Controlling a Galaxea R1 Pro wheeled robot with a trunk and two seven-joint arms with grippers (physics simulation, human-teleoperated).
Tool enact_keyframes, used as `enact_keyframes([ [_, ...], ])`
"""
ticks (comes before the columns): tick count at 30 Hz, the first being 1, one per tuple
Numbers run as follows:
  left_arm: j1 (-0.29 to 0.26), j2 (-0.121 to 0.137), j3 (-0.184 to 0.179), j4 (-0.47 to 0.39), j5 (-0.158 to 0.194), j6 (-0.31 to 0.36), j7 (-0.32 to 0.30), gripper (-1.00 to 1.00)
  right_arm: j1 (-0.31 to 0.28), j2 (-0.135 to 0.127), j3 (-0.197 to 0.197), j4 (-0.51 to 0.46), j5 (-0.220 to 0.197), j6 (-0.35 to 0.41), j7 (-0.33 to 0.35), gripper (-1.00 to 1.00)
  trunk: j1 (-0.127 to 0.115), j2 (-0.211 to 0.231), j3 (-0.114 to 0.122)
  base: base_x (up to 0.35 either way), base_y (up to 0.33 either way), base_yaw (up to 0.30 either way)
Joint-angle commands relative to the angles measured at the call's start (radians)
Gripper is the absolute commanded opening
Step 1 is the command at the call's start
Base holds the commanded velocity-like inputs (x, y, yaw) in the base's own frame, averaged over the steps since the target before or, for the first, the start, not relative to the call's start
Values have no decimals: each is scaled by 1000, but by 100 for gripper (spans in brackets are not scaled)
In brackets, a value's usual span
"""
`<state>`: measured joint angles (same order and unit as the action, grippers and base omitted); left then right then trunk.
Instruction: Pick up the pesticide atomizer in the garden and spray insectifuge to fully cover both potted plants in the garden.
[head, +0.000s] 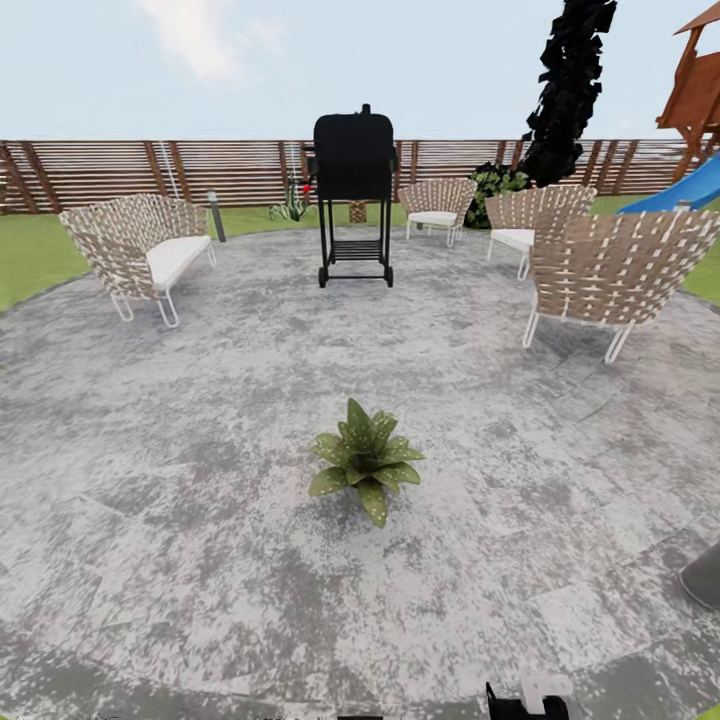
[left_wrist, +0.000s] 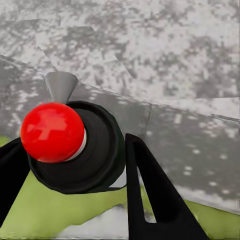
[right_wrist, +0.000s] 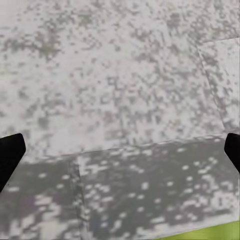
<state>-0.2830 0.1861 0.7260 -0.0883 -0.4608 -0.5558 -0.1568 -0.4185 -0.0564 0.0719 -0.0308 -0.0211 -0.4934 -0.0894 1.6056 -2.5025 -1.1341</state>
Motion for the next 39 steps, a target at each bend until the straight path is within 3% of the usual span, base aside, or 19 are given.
enact_keyframes([
  [1,-1,-1,8,1,-5,-2,-5,-100,0,0,8,1,-2,-2,-6,100,0,0,-1,0,0,264],
  [11,-1,-20,8,1,-6,3,-3,-100,0,0,8,2,0,-2,-6,100,0,0,-7,0,0,264],
  [39,-1,-19,9,1,-7,11,-3,-100,0,2,9,2,1,-2,-6,100,0,0,-24,0,0,267],
])
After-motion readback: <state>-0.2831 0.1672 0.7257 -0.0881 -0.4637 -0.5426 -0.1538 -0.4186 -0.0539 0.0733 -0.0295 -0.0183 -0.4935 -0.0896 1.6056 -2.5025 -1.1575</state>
